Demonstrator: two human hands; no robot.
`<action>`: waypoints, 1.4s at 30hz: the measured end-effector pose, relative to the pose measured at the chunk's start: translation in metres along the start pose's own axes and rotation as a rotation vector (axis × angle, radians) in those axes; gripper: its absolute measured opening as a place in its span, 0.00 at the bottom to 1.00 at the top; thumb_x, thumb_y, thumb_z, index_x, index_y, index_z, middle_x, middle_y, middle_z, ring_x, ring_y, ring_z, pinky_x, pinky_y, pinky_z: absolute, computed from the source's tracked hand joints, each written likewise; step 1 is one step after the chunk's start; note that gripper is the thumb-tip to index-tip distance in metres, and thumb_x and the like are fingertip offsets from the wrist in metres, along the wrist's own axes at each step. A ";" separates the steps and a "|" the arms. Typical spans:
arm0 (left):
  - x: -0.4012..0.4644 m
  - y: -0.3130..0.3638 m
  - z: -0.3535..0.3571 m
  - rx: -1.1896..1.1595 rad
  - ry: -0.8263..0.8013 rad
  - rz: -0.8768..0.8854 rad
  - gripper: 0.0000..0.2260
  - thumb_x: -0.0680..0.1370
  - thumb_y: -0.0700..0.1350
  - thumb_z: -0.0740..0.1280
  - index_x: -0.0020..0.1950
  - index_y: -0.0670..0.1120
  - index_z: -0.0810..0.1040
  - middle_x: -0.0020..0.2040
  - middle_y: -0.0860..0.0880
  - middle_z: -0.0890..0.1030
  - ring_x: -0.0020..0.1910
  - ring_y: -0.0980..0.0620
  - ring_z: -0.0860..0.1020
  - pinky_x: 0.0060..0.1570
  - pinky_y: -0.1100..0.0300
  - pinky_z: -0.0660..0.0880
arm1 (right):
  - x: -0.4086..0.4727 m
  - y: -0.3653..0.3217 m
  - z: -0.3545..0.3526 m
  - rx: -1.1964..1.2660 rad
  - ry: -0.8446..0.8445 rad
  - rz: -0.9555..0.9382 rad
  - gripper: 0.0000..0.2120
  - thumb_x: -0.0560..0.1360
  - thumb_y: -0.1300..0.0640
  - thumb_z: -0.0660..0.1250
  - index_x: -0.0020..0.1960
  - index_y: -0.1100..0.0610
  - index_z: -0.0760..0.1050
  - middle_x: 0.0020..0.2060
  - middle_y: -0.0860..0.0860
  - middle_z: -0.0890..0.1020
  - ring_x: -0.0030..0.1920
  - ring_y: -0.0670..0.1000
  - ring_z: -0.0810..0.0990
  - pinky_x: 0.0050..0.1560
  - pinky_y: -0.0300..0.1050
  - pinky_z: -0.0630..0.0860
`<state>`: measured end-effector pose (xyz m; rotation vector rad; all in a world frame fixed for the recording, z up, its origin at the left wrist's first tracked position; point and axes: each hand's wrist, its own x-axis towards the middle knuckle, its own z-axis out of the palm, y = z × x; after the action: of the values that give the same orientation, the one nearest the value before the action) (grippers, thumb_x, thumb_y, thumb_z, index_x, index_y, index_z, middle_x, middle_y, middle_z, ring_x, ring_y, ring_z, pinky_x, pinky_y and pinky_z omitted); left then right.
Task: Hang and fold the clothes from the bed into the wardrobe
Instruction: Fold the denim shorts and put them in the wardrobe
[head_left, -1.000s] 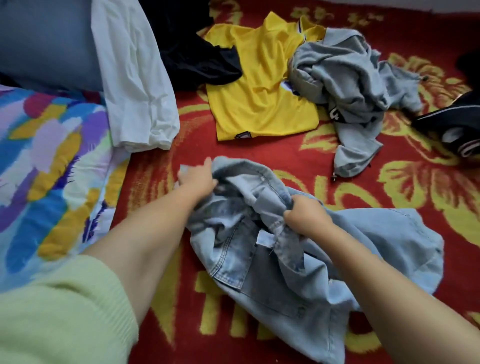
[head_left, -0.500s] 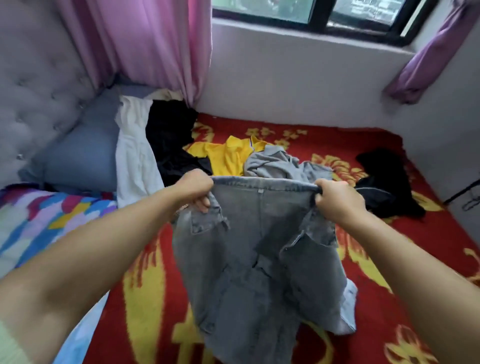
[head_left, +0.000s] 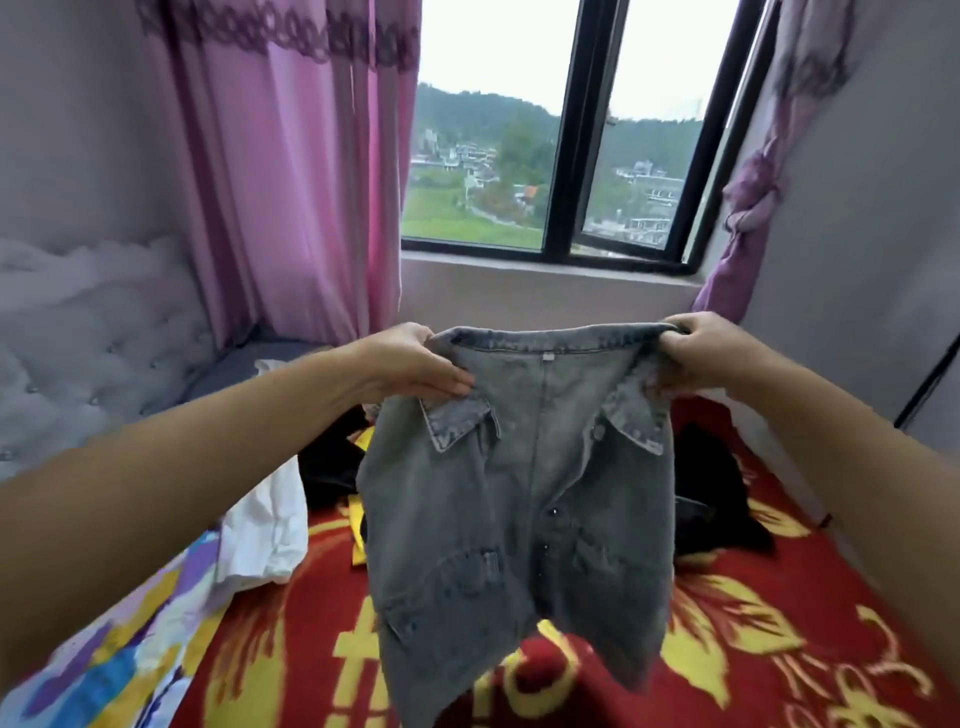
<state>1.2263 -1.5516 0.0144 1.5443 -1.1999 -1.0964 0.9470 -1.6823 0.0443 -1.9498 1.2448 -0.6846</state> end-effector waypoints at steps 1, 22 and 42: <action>-0.005 0.008 -0.004 0.061 0.036 0.043 0.09 0.75 0.32 0.68 0.54 0.32 0.75 0.45 0.37 0.83 0.39 0.49 0.84 0.46 0.55 0.81 | -0.006 -0.005 -0.012 0.054 -0.096 -0.025 0.06 0.80 0.65 0.60 0.48 0.61 0.75 0.37 0.56 0.78 0.33 0.48 0.82 0.35 0.44 0.81; -0.067 0.067 -0.035 0.895 0.451 0.727 0.03 0.79 0.49 0.65 0.47 0.54 0.72 0.38 0.54 0.77 0.36 0.56 0.74 0.36 0.73 0.67 | -0.066 -0.034 -0.048 -0.061 0.098 -0.743 0.03 0.79 0.57 0.65 0.47 0.55 0.76 0.36 0.46 0.78 0.34 0.36 0.74 0.36 0.29 0.69; -0.020 0.074 0.039 -0.020 0.353 0.087 0.08 0.79 0.37 0.63 0.39 0.43 0.71 0.29 0.46 0.72 0.19 0.55 0.70 0.18 0.66 0.66 | -0.017 -0.106 0.077 -0.384 0.024 -0.457 0.22 0.81 0.45 0.55 0.66 0.59 0.70 0.61 0.59 0.77 0.60 0.59 0.75 0.48 0.44 0.66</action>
<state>1.1695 -1.5477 0.0787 1.5756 -0.9994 -0.7384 1.0550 -1.6150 0.0810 -2.5954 1.0012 -0.7289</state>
